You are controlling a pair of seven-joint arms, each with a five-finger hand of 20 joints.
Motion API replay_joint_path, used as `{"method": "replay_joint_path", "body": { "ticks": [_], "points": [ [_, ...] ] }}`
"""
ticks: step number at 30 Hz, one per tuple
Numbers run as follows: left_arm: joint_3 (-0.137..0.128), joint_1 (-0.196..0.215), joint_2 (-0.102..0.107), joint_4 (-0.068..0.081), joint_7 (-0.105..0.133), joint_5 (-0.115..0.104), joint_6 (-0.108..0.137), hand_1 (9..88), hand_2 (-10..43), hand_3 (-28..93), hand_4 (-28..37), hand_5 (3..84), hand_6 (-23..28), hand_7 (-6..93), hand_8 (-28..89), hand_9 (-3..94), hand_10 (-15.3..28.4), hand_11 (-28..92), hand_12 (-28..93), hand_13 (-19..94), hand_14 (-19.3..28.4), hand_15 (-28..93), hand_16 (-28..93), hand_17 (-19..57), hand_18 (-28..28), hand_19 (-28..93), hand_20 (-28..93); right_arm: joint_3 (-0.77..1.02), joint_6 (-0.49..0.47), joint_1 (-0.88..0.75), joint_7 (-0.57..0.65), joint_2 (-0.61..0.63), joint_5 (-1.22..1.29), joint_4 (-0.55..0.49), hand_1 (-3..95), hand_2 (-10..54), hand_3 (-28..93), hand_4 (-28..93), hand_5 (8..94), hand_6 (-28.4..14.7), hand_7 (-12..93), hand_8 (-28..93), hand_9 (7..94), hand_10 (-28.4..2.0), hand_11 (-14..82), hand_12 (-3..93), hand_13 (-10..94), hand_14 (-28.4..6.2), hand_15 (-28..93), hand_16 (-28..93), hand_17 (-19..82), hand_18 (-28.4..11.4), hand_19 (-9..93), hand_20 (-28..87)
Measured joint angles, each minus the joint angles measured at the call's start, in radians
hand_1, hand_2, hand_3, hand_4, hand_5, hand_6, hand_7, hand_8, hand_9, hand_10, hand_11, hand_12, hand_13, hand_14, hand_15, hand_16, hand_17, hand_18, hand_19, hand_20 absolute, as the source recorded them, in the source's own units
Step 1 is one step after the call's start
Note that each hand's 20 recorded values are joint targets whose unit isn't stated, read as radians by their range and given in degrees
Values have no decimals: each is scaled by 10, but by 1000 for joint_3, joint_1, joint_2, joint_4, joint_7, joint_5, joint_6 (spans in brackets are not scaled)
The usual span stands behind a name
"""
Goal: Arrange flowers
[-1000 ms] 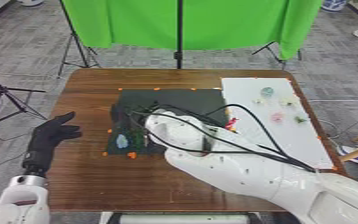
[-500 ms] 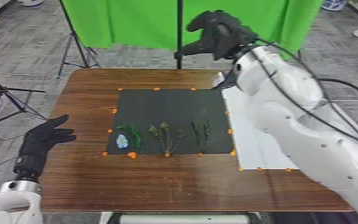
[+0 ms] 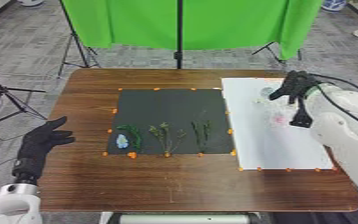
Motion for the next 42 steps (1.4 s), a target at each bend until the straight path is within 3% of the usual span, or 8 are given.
{"method": "replay_joint_path", "body": {
  "ticks": [5, 12, 22, 25, 27, 31, 38, 42],
  "points": [
    [0, 2, -2, 0, 0, 0, 0, 211, 197, 640, -283, 476, 39, 106, -65, 535, 162, 271, 141, 482, 213, 340, -23, 127, 156, 238, 224, -3, 59, -71, -3, 0, -1, 28, 317, -95, 634, -114, 602, -6, 113, -76, 819, -149, 190, 226, 870, -50, 585, 348, 591, -162, 932, 552],
    [0, 2, -6, 0, -3, 2, -1, 213, 195, 641, -283, 476, 39, 106, -65, 535, 162, 271, 142, 482, 214, 340, -24, 127, 156, 237, 223, -43, 349, -140, -46, -1, -39, 54, 354, -95, 649, -122, 609, -1, 124, -80, 828, -142, 202, 229, 891, -31, 576, 351, 604, -156, 932, 554],
    [-2, 5, -14, -1, -12, 5, -2, 217, 192, 641, -283, 474, 39, 106, -64, 535, 163, 270, 141, 482, 214, 339, -24, 127, 156, 238, 223, -65, 230, -157, -20, -24, -131, 65, 426, -95, 665, -142, 622, 11, 139, -88, 831, -139, 206, 226, 900, -22, 562, 357, 610, -148, 932, 546],
    [-4, 7, -15, -1, -14, 5, -3, 217, 191, 641, -283, 475, 40, 105, -65, 534, 163, 271, 141, 481, 213, 340, -24, 127, 156, 237, 223, -83, 294, -160, -17, -24, -138, 75, 596, -95, 556, -134, 758, -20, 184, 97, 904, -99, 105, 396, 926, -3, 540, 371, 634, -132, 932, 528],
    [-5, 8, -16, -1, -16, 5, -3, 217, 191, 640, -283, 474, 40, 105, -65, 534, 163, 270, 141, 482, 213, 340, -23, 128, 156, 237, 222, -98, 373, -162, -17, -24, -144, 88, 623, -95, 554, -140, 789, -25, 200, 123, 919, -94, 101, 414, 932, -3, 539, 372, 642, -129, 932, 524],
    [-8, 11, -16, -2, -19, 5, -4, 218, 191, 637, -283, 472, 43, 104, -64, 534, 163, 271, 141, 482, 213, 340, -23, 127, 156, 238, 222, -110, 504, -181, -22, -23, -147, 91, 633, -95, 556, -144, 804, -30, 207, 124, 927, -94, 105, 426, 936, -5, 540, 374, 646, -128, 932, 523],
    [-11, 14, -16, -3, -25, 5, -5, 217, 190, 638, -283, 471, 44, 104, -63, 534, 163, 271, 142, 483, 213, 339, -23, 127, 157, 239, 222, -95, 556, -171, -33, -5, -143, -5, 633, -95, 563, -145, 805, -29, 214, 129, 932, -91, 106, 433, 937, -4, 542, 377, 647, -127, 932, 522],
    [-11, 14, -13, -3, -29, 5, -6, 218, 191, 635, -283, 471, 44, 104, -63, 534, 164, 270, 141, 484, 213, 340, -23, 128, 156, 239, 222, -141, 662, -62, -60, -9, -128, -43, 630, -95, 564, -141, 805, -28, 217, 131, 932, -91, 108, 439, 937, -2, 544, 379, 649, -126, 932, 527]
  ]
}}
